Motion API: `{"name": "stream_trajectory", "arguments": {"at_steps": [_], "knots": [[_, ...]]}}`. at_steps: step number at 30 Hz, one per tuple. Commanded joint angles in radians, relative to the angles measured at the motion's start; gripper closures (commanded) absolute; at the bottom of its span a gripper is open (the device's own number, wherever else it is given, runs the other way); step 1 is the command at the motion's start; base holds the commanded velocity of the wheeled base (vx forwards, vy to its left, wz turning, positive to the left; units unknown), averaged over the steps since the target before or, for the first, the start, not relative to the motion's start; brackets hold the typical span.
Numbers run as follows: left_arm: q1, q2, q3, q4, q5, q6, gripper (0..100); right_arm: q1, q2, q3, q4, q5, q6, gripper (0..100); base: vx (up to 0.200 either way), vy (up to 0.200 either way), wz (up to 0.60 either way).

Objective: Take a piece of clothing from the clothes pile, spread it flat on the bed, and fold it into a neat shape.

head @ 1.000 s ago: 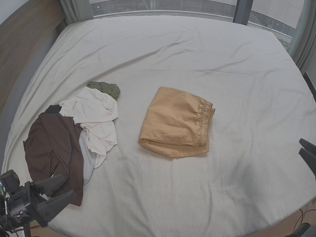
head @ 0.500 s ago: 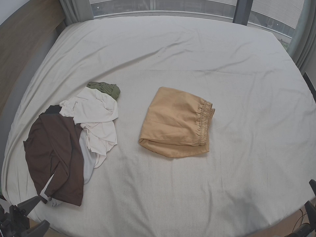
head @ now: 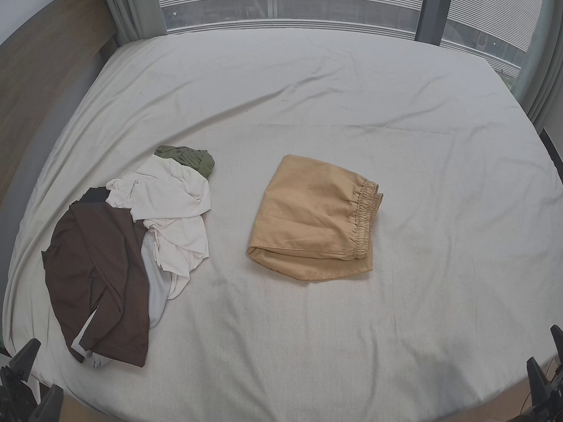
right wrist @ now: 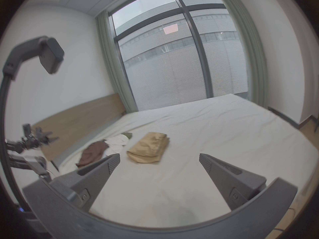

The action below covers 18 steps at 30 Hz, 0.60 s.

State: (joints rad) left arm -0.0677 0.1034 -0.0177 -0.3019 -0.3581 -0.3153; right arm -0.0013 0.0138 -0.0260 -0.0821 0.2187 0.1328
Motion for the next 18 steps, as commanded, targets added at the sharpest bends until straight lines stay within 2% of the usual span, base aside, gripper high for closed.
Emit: {"name": "stream_trajectory", "arguments": {"at_steps": [1,3,5,6,7,17,18], "knots": [[0.091,-0.074,0.018,0.090,0.025,0.173,0,0.000,-0.009,0.026,0.042,-0.205,-0.096,0,0.000,0.000,0.00],[0.091,-0.073,0.018,0.138,0.084,0.254,0,-0.002,-0.008,0.026,0.062,-0.249,-0.119,0,0.000,0.000,0.00],[0.091,-0.073,0.018,0.162,0.136,0.280,0,-0.003,-0.006,0.026,0.065,-0.239,-0.120,0,0.000,0.000,0.00],[0.092,-0.073,0.018,0.199,0.199,0.303,0,-0.003,-0.006,0.026,0.081,-0.228,-0.117,0,0.000,0.000,0.00],[0.092,-0.073,0.018,0.236,0.228,0.314,0,-0.002,-0.008,0.026,0.087,-0.228,-0.116,0,0.000,0.000,0.00],[0.072,-0.103,0.016,0.256,0.260,0.317,0,0.003,-0.009,0.026,0.084,-0.223,-0.122,0,0.000,0.000,0.00],[0.074,-0.103,0.018,0.299,0.330,0.349,0,0.003,-0.009,0.026,0.084,-0.223,-0.122,0,0.000,0.000,0.00]]}}
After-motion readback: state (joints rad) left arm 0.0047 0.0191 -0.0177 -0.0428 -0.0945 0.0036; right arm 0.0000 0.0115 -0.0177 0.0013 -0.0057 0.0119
